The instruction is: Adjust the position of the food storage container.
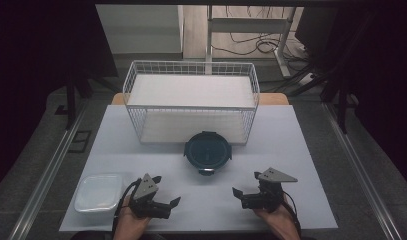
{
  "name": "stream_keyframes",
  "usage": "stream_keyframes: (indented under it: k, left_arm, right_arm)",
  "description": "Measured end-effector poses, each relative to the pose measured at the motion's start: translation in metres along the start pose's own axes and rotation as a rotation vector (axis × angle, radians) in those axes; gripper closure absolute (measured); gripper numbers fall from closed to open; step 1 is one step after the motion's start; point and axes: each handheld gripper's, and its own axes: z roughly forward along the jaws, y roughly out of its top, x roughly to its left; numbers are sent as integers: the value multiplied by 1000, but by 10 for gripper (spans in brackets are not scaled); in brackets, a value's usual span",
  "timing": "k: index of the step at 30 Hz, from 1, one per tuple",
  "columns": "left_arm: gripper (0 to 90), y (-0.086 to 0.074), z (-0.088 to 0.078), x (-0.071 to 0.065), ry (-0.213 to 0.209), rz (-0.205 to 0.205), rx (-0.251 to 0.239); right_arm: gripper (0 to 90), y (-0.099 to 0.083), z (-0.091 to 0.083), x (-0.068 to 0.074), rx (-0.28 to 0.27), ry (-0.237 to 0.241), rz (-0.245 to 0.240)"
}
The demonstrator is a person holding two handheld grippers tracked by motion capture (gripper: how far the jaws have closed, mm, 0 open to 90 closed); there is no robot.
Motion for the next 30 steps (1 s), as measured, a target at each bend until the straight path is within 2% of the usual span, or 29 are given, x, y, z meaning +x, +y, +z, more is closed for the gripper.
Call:
stream_keyframes:
  k: [5, 7, 9, 12, 17, 19, 21, 23, 24, 26, 27, 28, 30]
  left_arm:
    - [21, 0, 2, -2, 8, 19, 22]
    - [9, 0, 2, -3, 15, 24, 28]
    - [5, 1, 2, -1, 4, 8, 16]
    - [4, 2, -1, 1, -13, -15, 6]
    - [43, 3, -4, -1, 9, 2, 27]
    - [78, 3, -12, -5, 50, 40, 23]
    - [147, 4, -23, -7, 80, 58, 3]
    - [226, 1, -35, -6, 90, 44, -11]
    - [303, -3, -41, -4, 99, 28, -14]
    - [479, -9, -52, -2, 141, -7, 16]
    - [575, -9, -52, -2, 141, -7, 16]
    - [575, -14, -59, 2, 149, -35, 38]
    - [814, -20, -70, 9, 158, -78, 46]
  right_arm:
    - [0, 0, 0, 1, 11, -14, -28]
    - [0, 0, 1, 4, 28, -39, -52]
    - [0, 0, 2, 4, 35, -52, -61]
    - [0, 0, 2, 4, 53, -38, -58]
    - [10, 0, 2, 2, 62, -22, -43]
    - [24, 1, 1, 1, 61, -21, -34]
    - [34, 1, 1, 0, 61, -25, -33]
    - [46, 1, 1, 0, 58, -26, -36]
    - [52, 2, 0, 0, 56, -32, -37]
    - [65, 2, -1, 0, 48, -28, -35]
    - [65, 2, -1, 0, 48, -28, -35]
    - [73, 2, -1, 0, 45, -29, -35]
    - [96, 3, -1, 1, 49, -33, -52]
